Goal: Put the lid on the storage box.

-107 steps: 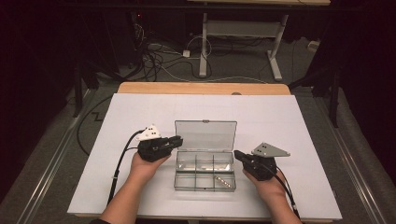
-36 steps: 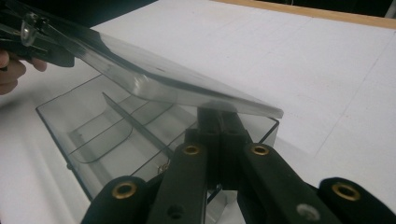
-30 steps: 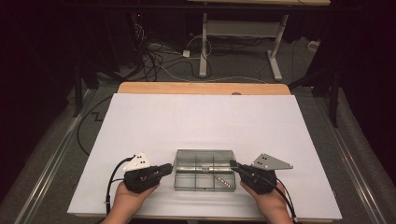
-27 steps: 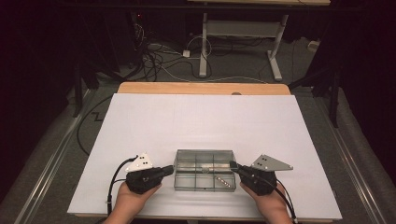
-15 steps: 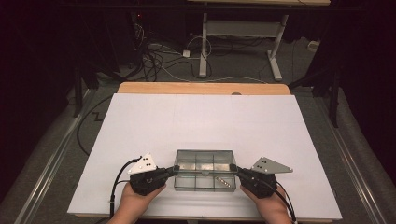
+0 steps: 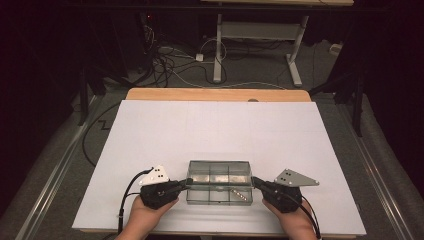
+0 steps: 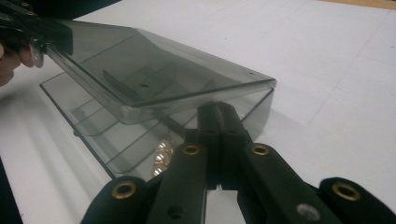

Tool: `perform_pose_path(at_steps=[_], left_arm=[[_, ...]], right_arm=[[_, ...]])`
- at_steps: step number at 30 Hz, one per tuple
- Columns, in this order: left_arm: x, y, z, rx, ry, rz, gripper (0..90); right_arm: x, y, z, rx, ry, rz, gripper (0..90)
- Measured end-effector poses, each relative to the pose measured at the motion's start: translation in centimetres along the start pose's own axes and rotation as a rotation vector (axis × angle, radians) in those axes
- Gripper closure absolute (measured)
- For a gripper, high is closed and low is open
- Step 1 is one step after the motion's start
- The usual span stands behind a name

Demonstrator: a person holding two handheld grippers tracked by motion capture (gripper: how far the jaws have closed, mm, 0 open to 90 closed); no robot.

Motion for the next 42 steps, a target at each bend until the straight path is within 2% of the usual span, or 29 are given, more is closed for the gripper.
perform_pose_path(at_steps=[7, 11, 13, 17, 20, 23, 26, 29, 39, 42], left_arm=[[0.0, 0.0, -0.1, -0.009, 0.004, 0.001, 86.6], [0.0, 0.0, -0.2, -0.011, 0.005, 0.003, 86.6], [-0.1, 0.0, -0.2, -0.013, 0.007, 0.005, 86.6], [0.0, 0.0, -0.4, -0.018, 0.007, 0.009, 86.6], [0.0, -0.1, -0.4, -0.015, 0.006, 0.008, 86.6], [0.0, -0.3, -0.6, -0.015, 0.008, 0.012, 86.6], [0.1, -0.5, -0.7, -0.011, 0.010, 0.014, 86.6], [0.2, -0.8, -1.0, -0.015, 0.011, 0.016, 86.6], [0.3, -1.5, -1.9, -0.033, 0.009, 0.032, 86.6], [0.0, -1.4, -2.2, -0.036, -0.008, 0.030, 86.6]], right_arm=[[2.0, -0.8, -0.8, -0.007, 0.026, -0.049, 87.2], [3.5, -1.5, -1.7, -0.026, 0.058, -0.081, 77.4], [4.3, -2.0, -2.2, -0.042, 0.050, -0.107, 68.5], [5.1, -2.8, -3.2, -0.053, 0.071, -0.114, 45.2], [5.2, -2.8, -3.6, -0.063, 0.062, -0.115, 24.6], [5.2, -2.5, -3.7, -0.078, 0.073, -0.126, 2.0], [5.2, -1.9, -3.7, -0.096, 0.082, -0.138, 0.0], [5.0, -1.4, -3.6, -0.109, 0.084, -0.128, 0.0], [4.8, -0.4, -3.0, -0.118, 0.083, -0.113, 0.0], [4.8, -0.1, -3.0, -0.118, 0.078, -0.111, 0.0]])
Point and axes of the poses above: each handheld gripper's, and its own axes: y roughly forward along the jaws, z roughly out of its top, x roughly to its right, the point moved 7 cm from there along y, roughly forward along the jaws
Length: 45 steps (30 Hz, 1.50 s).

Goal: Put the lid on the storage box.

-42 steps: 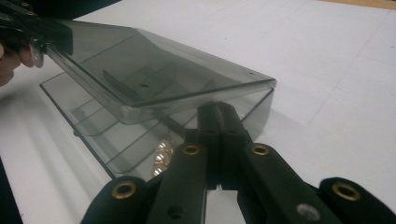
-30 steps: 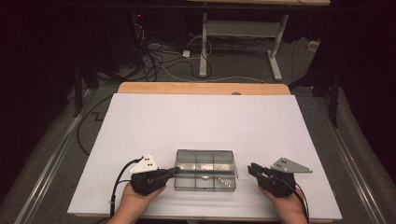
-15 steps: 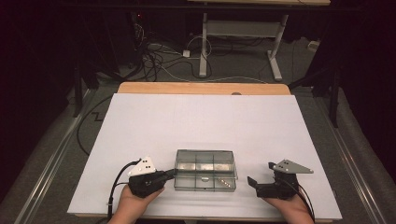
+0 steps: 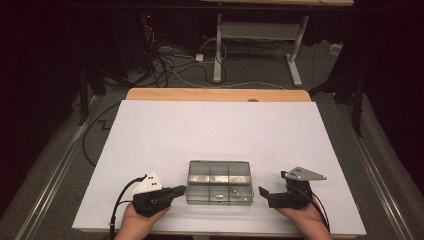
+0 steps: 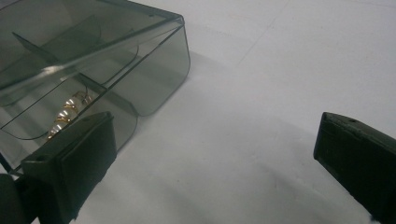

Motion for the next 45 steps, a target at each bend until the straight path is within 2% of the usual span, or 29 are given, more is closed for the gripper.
perform_pose_path(at_steps=[1, 2, 9, 14, 18, 23, 28, 33, 38, 40, 45], left_arm=[[0.1, 0.0, 0.0, 0.011, -0.026, -0.003, 86.5], [-0.2, -0.1, 0.0, 0.003, -0.007, 0.003, 86.5], [-1.6, -0.1, -0.2, -0.001, -0.009, 0.050, 86.5], [-3.3, -0.7, -0.1, 0.018, -0.029, 0.105, 86.3], [-4.9, -1.0, -0.3, 0.004, -0.026, 0.168, 85.4], [-6.2, -0.5, -0.8, -0.016, -0.055, 0.190, 73.4], [-6.5, -0.2, -0.6, -0.002, -0.077, 0.223, 49.7], [-6.6, 0.0, -0.9, -0.020, -0.090, 0.216, 33.7], [-6.6, 0.0, -0.6, -0.010, -0.085, 0.225, 10.7], [-6.7, 0.1, -0.6, -0.024, -0.094, 0.222, 0.6], [-6.7, -0.2, -0.2, 0.003, -0.093, 0.211, 0.0]], right_arm=[[0.0, 0.0, 0.0, 0.002, 0.000, 0.001, 0.0], [0.0, 0.0, 0.1, 0.003, -0.002, 0.001, 0.0], [0.4, -0.3, 0.1, 0.025, 0.008, -0.011, 0.0], [0.6, -0.8, -0.2, 0.032, 0.017, -0.023, 0.0], [0.8, -1.2, -0.3, 0.044, 0.023, -0.029, 0.0], [1.0, -1.4, -0.5, 0.060, 0.020, -0.040, 0.0], [1.1, -1.5, -0.6, 0.065, 0.019, -0.048, 0.0], [1.0, -1.5, -0.4, 0.076, 0.007, -0.053, 0.0], [0.9, -1.5, -0.2, 0.088, 0.000, -0.055, 0.0], [0.9, -1.7, -0.1, 0.097, 0.000, -0.058, 0.0], [1.0, -2.1, 0.1, 0.125, -0.007, -0.062, 0.0]])
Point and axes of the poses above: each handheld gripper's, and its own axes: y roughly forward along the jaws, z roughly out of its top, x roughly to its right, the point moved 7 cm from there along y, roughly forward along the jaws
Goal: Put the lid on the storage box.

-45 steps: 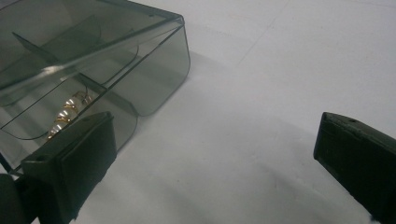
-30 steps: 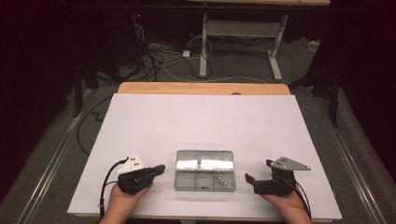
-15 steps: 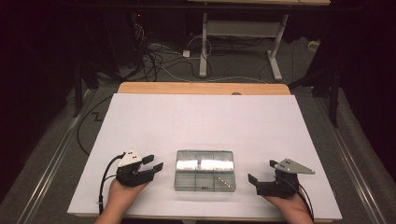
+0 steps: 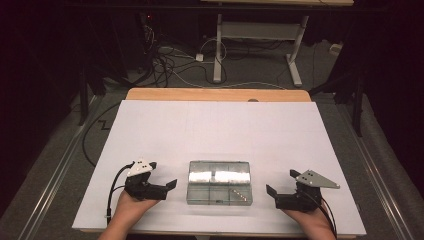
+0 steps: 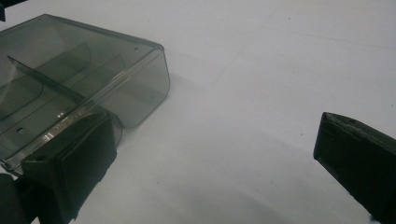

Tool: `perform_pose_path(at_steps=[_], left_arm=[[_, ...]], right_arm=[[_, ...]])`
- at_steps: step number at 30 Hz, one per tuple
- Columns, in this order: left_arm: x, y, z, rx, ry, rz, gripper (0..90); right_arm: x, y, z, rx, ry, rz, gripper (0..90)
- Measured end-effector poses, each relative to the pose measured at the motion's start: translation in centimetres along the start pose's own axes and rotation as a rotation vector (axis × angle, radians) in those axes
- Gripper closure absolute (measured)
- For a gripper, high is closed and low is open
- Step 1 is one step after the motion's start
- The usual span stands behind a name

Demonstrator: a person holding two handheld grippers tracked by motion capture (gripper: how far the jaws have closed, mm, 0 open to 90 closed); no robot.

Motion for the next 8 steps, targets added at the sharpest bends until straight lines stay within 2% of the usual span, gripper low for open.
perform_pose_path(at_steps=[8], left_arm=[[0.37, -0.14, 0.36, 0.006, 0.029, -0.011, 0.0]], right_arm=[[-0.01, -0.28, -0.04, 0.009, -0.006, -0.002, 0.0]])
Point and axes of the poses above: each handheld gripper's, and its own axes: y roughly forward along the jaws, z roughly out of its top, x roughly to its right, the point moved 7 cm from there along y, roughly forward along the jaws
